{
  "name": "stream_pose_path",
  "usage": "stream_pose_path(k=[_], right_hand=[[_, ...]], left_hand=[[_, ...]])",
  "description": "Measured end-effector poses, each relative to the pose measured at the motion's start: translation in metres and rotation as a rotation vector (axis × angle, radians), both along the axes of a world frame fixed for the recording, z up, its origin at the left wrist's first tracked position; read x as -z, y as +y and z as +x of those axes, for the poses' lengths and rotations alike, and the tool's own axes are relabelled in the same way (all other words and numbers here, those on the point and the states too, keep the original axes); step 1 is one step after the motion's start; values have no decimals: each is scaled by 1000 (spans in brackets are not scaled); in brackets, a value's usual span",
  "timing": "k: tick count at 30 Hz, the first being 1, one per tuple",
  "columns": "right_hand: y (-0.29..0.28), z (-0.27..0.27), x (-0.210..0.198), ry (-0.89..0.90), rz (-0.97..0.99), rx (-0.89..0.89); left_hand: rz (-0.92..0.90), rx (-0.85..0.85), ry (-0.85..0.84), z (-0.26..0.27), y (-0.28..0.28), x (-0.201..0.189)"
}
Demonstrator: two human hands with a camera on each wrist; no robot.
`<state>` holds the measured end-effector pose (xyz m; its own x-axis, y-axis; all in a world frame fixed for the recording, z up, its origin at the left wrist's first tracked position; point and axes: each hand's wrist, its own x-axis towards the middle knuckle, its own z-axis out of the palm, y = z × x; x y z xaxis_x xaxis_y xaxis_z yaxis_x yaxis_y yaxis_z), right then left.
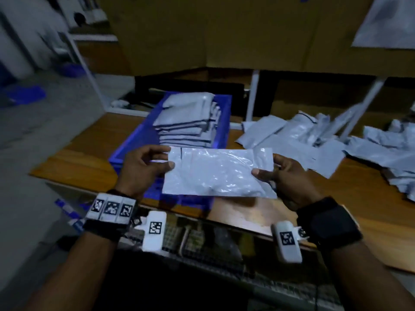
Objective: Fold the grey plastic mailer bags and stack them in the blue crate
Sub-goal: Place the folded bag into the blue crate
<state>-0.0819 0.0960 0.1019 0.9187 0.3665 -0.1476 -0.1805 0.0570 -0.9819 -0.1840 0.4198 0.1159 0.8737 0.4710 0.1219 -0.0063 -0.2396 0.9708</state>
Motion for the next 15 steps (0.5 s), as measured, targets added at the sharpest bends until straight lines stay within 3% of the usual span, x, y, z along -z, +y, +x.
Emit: stream_pose_path(k=[6, 15], right_hand=[[119, 23, -22, -42, -93, 4], [198, 102, -5, -20, -347, 24]], left_hand=[[-82, -28, 30, 31, 121, -36], [44, 42, 216, 121, 205, -7]])
